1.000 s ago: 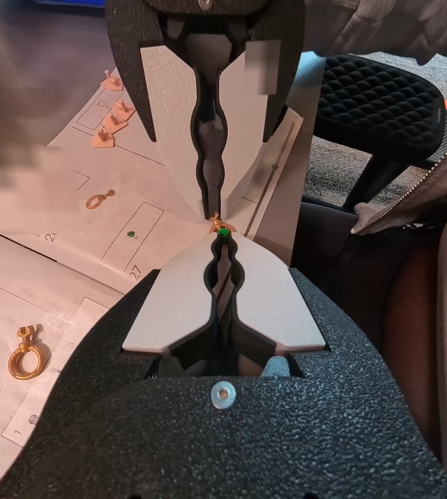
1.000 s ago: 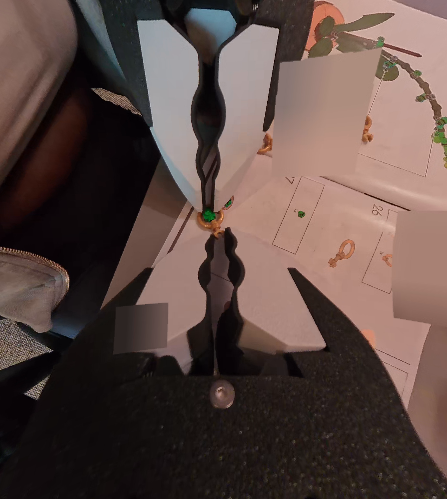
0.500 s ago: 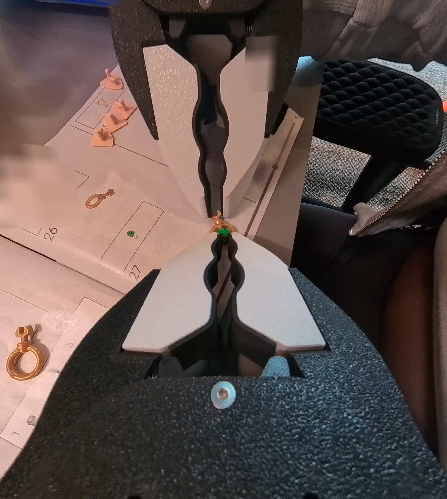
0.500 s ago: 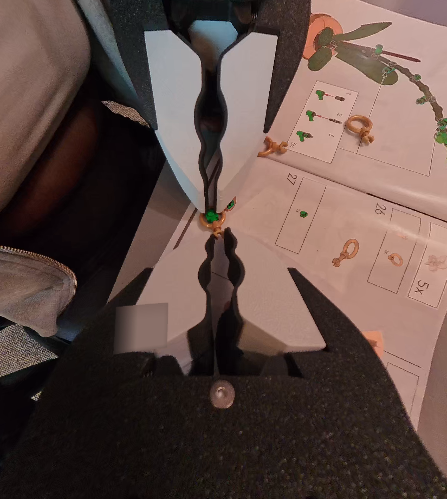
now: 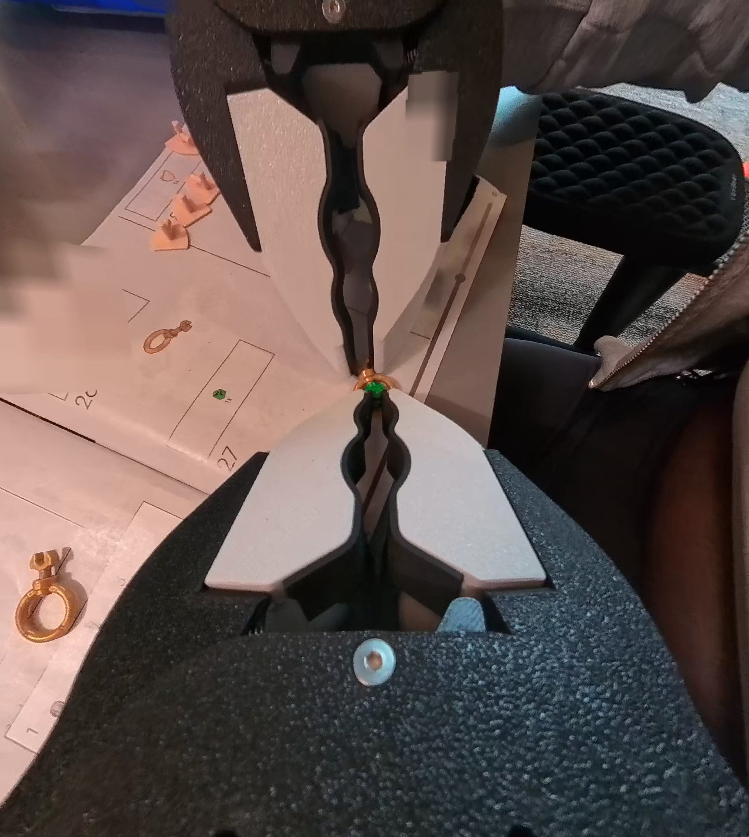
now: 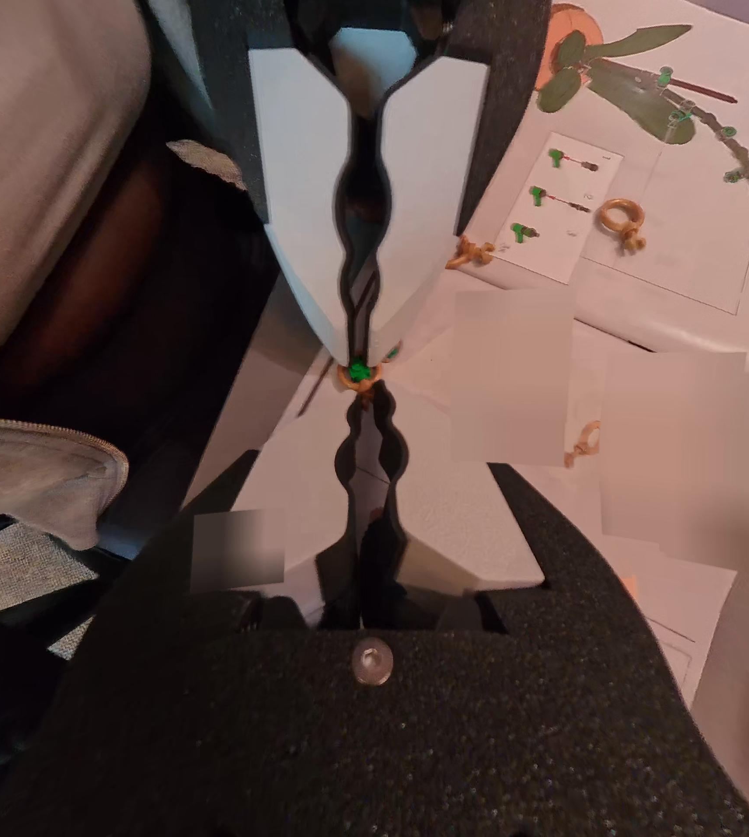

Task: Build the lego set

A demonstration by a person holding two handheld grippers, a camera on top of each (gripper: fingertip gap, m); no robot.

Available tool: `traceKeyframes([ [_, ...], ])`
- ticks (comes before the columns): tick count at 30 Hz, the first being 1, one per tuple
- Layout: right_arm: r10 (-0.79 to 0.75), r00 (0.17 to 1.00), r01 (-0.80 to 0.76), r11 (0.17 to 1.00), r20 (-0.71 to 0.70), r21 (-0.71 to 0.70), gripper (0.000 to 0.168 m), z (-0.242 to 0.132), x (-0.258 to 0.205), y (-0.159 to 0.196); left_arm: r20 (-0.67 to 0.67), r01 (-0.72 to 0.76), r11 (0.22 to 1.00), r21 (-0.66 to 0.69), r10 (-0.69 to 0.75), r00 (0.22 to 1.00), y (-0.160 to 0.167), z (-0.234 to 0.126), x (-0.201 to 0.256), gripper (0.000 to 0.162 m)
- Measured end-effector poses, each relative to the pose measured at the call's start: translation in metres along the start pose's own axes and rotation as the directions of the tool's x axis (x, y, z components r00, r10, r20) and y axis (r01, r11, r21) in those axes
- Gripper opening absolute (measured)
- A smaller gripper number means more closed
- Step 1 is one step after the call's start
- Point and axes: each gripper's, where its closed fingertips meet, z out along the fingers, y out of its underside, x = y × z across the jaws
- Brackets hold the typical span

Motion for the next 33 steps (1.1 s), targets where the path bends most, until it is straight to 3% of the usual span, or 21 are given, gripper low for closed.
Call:
traceKeyframes([
  [22, 0.038, 0.995, -0.037, 0.999, 0.093, -0.011, 0.004, 0.0025, -0.0013, -0.0004, -0.016, -0.028, 1.000, 0.005, 0.028, 0.999, -0.0007, 0.0005, 0.0000, 0.004],
  [33, -0.006, 0.999, 0.010, 0.997, 0.044, -0.075, 0.006, 0.0012, -0.0009, -0.0001, -0.020, -0.035, 0.999, 0.005, 0.035, 0.999, -0.0006, 0.0010, 0.0001, 0.004],
])
